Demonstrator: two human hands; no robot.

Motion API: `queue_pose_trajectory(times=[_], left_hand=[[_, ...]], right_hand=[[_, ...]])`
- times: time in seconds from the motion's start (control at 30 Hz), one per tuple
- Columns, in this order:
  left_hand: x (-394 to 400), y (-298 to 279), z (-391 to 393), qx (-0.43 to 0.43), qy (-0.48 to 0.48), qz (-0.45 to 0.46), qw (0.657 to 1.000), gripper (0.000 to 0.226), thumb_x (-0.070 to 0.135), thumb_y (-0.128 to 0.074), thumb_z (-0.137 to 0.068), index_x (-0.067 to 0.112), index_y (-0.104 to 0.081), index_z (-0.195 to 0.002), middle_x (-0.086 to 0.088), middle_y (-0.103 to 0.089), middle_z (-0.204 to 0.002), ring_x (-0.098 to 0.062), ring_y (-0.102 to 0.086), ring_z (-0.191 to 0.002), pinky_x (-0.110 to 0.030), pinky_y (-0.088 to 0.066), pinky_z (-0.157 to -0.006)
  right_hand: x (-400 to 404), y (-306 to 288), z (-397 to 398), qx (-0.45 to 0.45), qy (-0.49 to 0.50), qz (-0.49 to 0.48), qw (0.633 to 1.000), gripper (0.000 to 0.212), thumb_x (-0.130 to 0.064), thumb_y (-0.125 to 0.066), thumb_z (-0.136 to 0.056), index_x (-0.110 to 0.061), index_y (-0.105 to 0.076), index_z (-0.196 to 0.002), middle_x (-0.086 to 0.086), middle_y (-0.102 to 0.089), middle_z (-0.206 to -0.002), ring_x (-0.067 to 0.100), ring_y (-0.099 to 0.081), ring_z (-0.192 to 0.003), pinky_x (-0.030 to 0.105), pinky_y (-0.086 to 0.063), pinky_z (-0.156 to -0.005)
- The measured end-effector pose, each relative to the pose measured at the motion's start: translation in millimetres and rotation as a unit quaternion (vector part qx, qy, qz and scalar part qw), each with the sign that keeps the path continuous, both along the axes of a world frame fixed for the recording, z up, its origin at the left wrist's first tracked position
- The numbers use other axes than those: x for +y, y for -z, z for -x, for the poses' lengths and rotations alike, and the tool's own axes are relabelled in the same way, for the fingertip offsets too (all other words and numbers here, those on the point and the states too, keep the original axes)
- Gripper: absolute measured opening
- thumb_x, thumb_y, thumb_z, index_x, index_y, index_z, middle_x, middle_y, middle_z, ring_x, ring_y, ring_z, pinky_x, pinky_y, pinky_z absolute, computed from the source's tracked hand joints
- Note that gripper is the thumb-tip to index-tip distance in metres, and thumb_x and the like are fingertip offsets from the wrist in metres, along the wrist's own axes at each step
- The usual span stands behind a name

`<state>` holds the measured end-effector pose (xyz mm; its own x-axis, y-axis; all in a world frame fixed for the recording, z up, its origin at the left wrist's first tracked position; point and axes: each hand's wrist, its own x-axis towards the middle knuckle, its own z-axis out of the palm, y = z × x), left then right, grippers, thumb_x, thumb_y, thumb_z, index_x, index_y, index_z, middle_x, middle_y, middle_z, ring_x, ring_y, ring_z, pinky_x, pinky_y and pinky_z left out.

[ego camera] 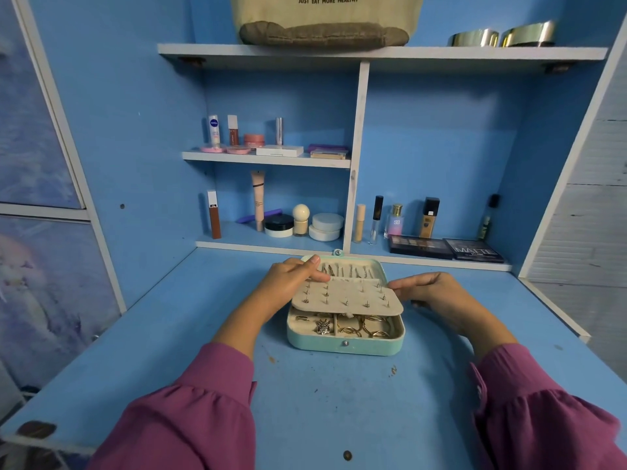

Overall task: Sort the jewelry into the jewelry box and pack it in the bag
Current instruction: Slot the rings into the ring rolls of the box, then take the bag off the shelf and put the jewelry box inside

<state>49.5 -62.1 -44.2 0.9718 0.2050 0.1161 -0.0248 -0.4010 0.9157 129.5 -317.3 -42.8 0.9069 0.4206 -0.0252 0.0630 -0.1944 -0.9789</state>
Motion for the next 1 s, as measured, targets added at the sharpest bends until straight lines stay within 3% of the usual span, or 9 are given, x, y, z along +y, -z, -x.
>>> queue_pose_trajectory(times=[0.13,0.2,0.33,0.43,0.63,0.73,0.87,1.0], left_hand=[[0.5,2.0,-2.2,-0.002,-0.005,-0.023,1.0,0.038,0.048,-0.045,-0.095,0.03,-0.076,-0.084,0.008,-0.056,-0.119,-0.011,-0.047,-0.12,-0.03,-0.031,-0.107],[-0.4,1.5,-1.8,0.003,-0.001,-0.018,1.0,0.038,0.047,-0.044,-0.096,0.029,-0.076,-0.087,0.012,-0.057,-0.114,-0.009,-0.049,-0.115,-0.026,-0.032,-0.101],[-0.9,0.3,-2.0,-0.011,-0.014,0.028,0.999,0.037,0.048,-0.04,-0.097,0.029,-0.071,-0.104,0.012,-0.06,-0.11,-0.007,-0.051,-0.108,-0.026,-0.035,-0.095],[0.4,2.2,-7.1,-0.029,-0.093,0.053,0.994,0.041,0.043,-0.039,-0.099,0.016,-0.062,-0.119,0.003,-0.06,-0.109,-0.016,-0.054,-0.108,-0.028,-0.038,-0.09],[4.0,7.8,-19.0,-0.036,-0.189,-0.034,0.981,0.044,0.04,-0.044,-0.098,0.001,-0.06,-0.088,-0.01,-0.064,-0.093,-0.029,-0.06,-0.094,-0.039,-0.048,-0.083],[5.4,9.0,-18.1,-0.034,-0.184,-0.011,0.982,0.046,0.042,-0.046,-0.097,-0.001,-0.063,-0.09,-0.015,-0.067,-0.092,-0.031,-0.063,-0.091,-0.049,-0.051,-0.086],[4.4,7.1,-15.6,-0.058,-0.179,0.006,0.982,0.042,0.039,-0.049,-0.095,0.001,-0.066,-0.091,-0.014,-0.069,-0.089,-0.031,-0.064,-0.089,-0.052,-0.051,-0.085],[5.4,8.1,-14.5,-0.09,-0.164,0.043,0.982,0.057,0.055,-0.051,-0.08,0.001,-0.064,-0.091,-0.016,-0.07,-0.091,-0.033,-0.065,-0.091,-0.053,-0.052,-0.085]], right_hand=[[1.3,1.0,-1.6,-0.003,0.01,-0.005,1.0,0.013,0.002,-0.067,-0.081,-0.005,-0.076,-0.087,0.013,-0.074,-0.087,0.017,-0.058,-0.074,0.021,-0.046,-0.057],[5.2,2.1,-2.6,0.009,0.026,-0.024,0.999,0.013,0.003,-0.062,-0.085,-0.003,-0.074,-0.088,0.013,-0.07,-0.079,0.016,-0.054,-0.065,0.021,-0.044,-0.053],[17.8,5.3,-0.7,0.029,0.061,-0.029,0.997,0.014,-0.009,-0.056,-0.094,0.0,-0.066,-0.096,0.013,-0.065,-0.077,0.016,-0.052,-0.06,0.021,-0.045,-0.047],[23.2,4.6,0.6,0.028,0.082,0.003,0.996,0.016,-0.011,-0.054,-0.095,-0.003,-0.066,-0.089,0.016,-0.064,-0.077,0.018,-0.051,-0.059,0.023,-0.046,-0.05],[24.0,4.1,3.1,0.02,0.09,0.02,0.996,0.014,-0.009,-0.058,-0.092,-0.008,-0.069,-0.084,0.017,-0.063,-0.076,0.018,-0.048,-0.058,0.018,-0.046,-0.046],[23.0,4.8,2.9,0.031,0.093,0.008,0.995,0.013,-0.01,-0.059,-0.092,-0.005,-0.071,-0.089,0.016,-0.064,-0.075,0.017,-0.049,-0.059,0.019,-0.047,-0.049],[22.9,3.5,1.6,0.041,0.107,-0.031,0.993,0.013,-0.01,-0.061,-0.091,-0.001,-0.07,-0.09,0.01,-0.063,-0.067,0.015,-0.05,-0.054,0.019,-0.049,-0.052],[24.9,1.7,-0.5,0.045,0.119,-0.076,0.989,0.012,-0.008,-0.061,-0.09,-0.001,-0.07,-0.087,0.013,-0.067,-0.072,0.016,-0.056,-0.058,0.023,-0.052,-0.058]])
